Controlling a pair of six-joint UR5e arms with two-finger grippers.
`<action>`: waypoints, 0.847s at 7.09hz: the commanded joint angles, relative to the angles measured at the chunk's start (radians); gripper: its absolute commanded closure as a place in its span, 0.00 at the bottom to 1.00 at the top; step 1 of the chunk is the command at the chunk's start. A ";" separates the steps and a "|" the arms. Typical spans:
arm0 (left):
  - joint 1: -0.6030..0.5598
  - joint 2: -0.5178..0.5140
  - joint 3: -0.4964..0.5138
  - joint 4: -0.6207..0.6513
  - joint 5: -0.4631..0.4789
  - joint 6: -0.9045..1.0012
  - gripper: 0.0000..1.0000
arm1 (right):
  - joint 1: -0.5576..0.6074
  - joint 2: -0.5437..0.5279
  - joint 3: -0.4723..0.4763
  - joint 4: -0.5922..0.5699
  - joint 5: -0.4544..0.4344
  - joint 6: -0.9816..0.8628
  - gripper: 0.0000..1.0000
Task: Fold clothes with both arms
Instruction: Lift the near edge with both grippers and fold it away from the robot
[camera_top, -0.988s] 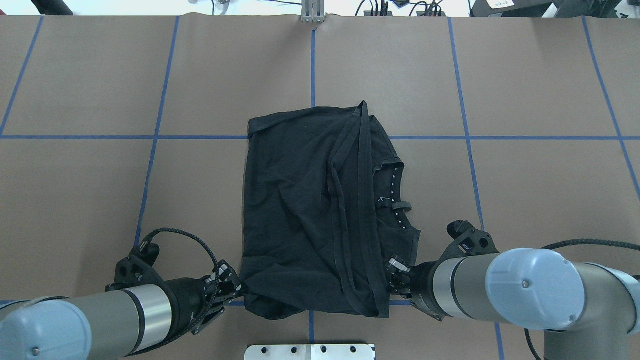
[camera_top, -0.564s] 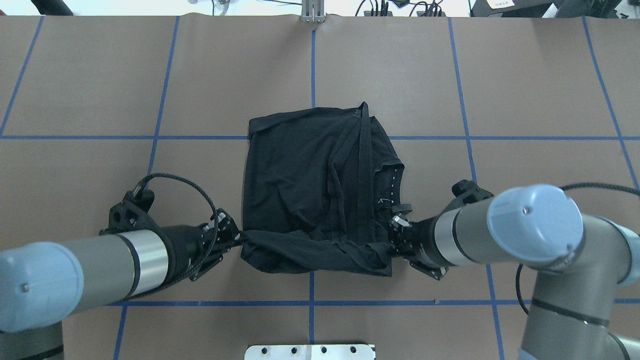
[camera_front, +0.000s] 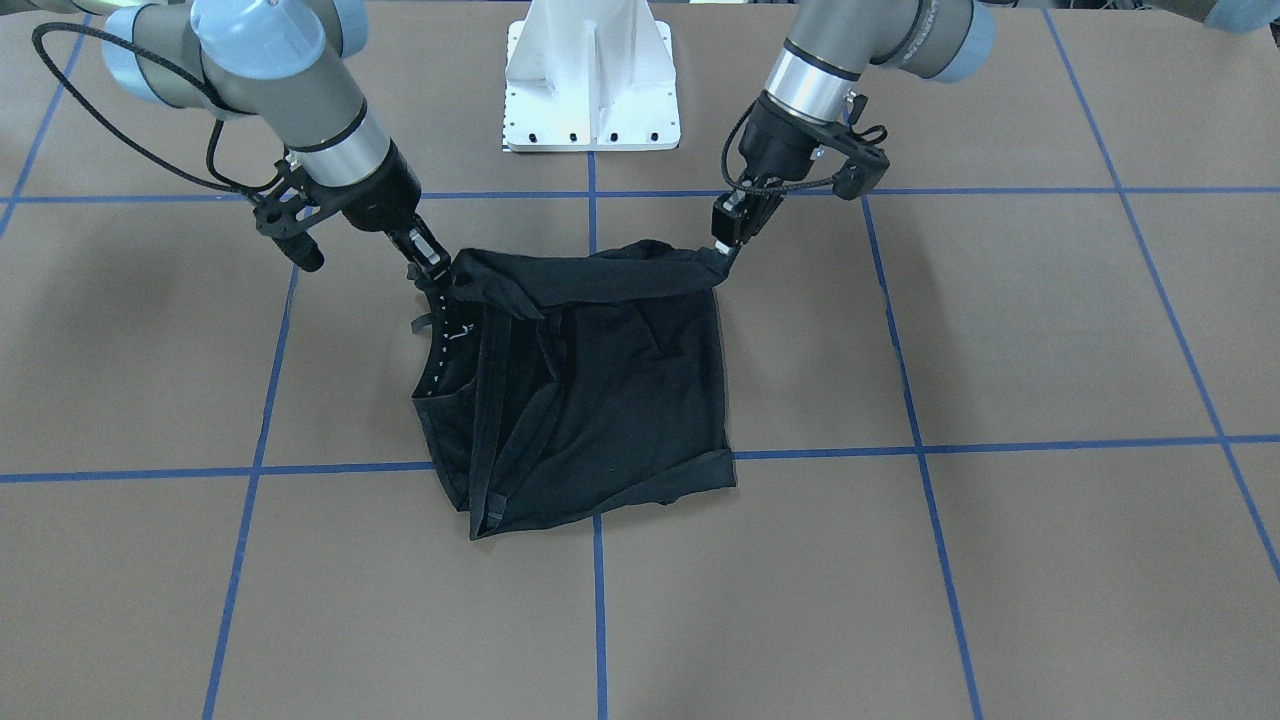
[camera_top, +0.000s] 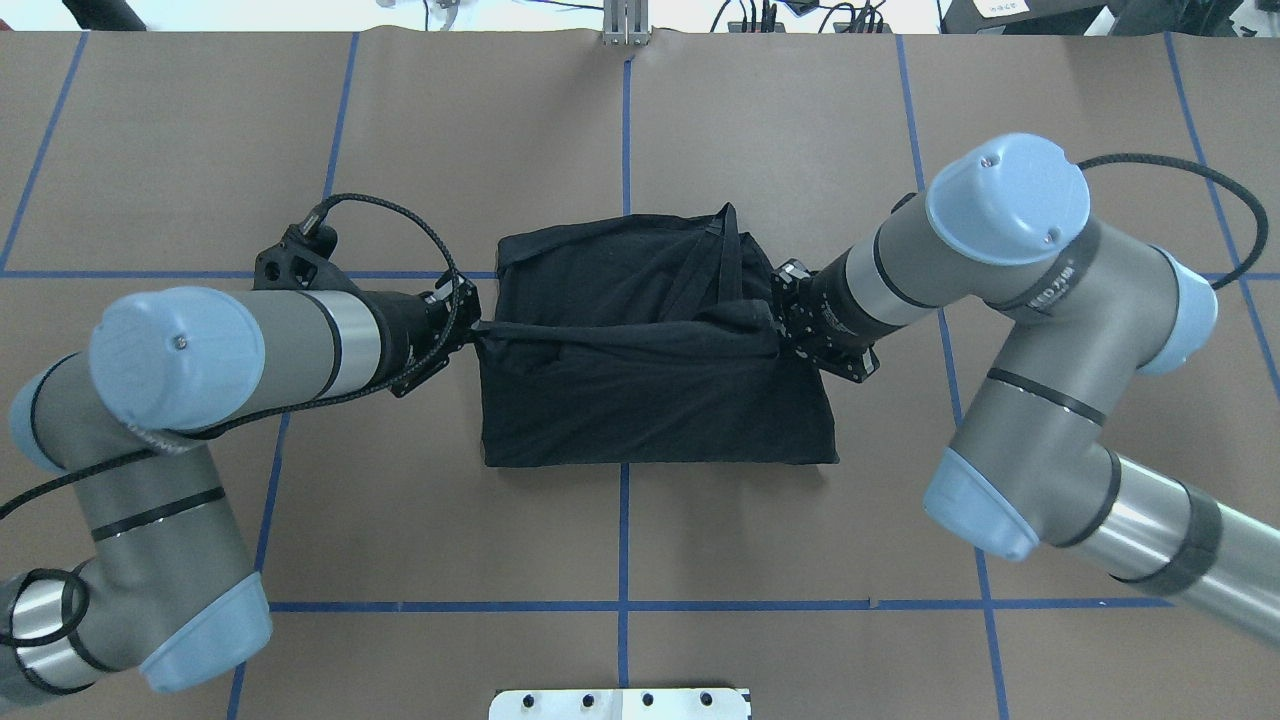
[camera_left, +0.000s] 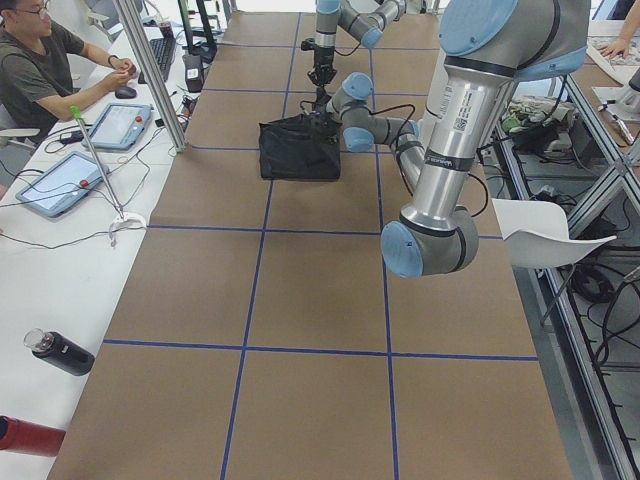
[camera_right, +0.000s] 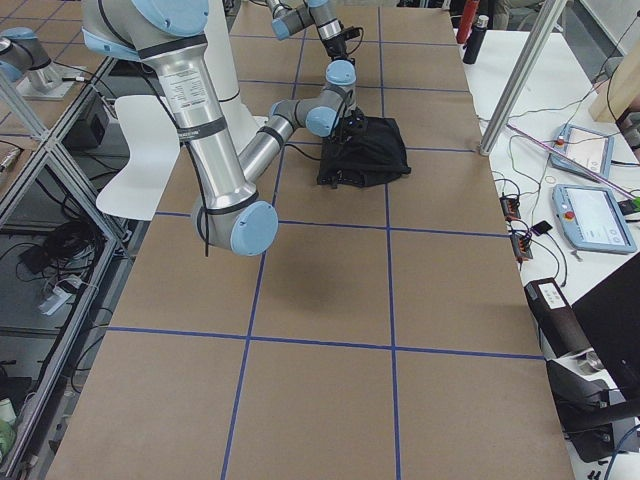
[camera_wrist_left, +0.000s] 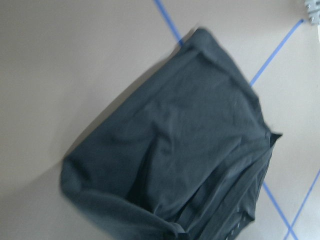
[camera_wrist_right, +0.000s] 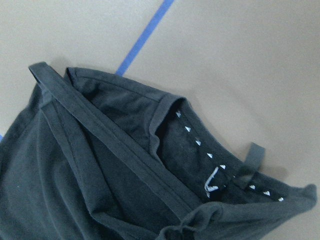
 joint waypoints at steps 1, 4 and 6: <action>-0.094 -0.106 0.185 -0.018 -0.002 0.085 1.00 | 0.078 0.174 -0.292 0.009 0.034 -0.125 1.00; -0.191 -0.234 0.629 -0.337 0.002 0.265 0.01 | 0.141 0.371 -0.718 0.220 0.082 -0.225 0.38; -0.227 -0.246 0.650 -0.345 0.002 0.315 0.00 | 0.168 0.439 -0.783 0.221 0.079 -0.284 0.00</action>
